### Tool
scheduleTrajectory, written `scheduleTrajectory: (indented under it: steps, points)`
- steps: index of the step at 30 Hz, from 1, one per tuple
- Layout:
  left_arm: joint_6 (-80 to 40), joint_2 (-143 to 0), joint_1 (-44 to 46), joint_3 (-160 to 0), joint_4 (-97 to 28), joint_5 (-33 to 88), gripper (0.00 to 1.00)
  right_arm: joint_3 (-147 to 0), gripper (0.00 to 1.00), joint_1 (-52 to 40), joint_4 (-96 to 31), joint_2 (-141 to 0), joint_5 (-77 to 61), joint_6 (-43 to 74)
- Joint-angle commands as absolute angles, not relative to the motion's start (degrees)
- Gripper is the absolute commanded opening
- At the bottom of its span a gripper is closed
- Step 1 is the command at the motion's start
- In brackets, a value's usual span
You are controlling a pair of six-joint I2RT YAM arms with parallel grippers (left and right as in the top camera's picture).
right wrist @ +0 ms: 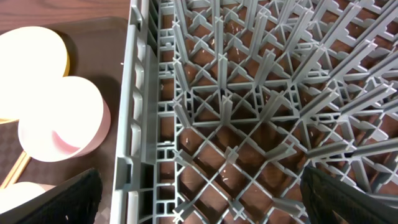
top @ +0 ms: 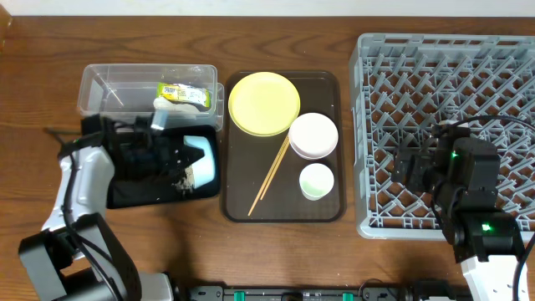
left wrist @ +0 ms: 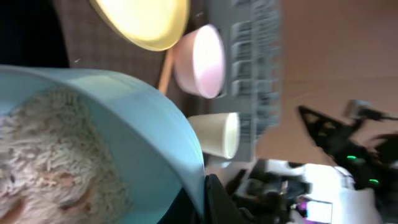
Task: Sort waste into correct bins and load items into the dishwasher rack
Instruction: 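Tip the blue bowl over the black tray to pour out rice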
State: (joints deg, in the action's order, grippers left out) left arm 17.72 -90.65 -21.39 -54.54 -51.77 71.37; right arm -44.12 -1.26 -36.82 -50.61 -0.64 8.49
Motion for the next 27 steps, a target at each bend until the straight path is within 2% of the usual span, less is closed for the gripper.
scheduleTrajectory:
  steps: [1, 7, 27]
  points:
    - [24.2, -90.7, -24.7, -52.1, -51.2, 82.8, 0.06, -45.2, 0.99, -1.8, -37.3, -50.6, -0.9, 8.1]
    - [22.5, -90.7, -28.7, -50.3, -50.7, 90.1, 0.06, -45.2, 0.99, -1.8, -38.2, -50.6, -0.9, 8.1]
    - [-3.0, -90.7, -37.8, -50.3, -50.3, 90.1, 0.06, -45.2, 0.99, -1.8, -39.5, -50.6, -0.4, 8.1]
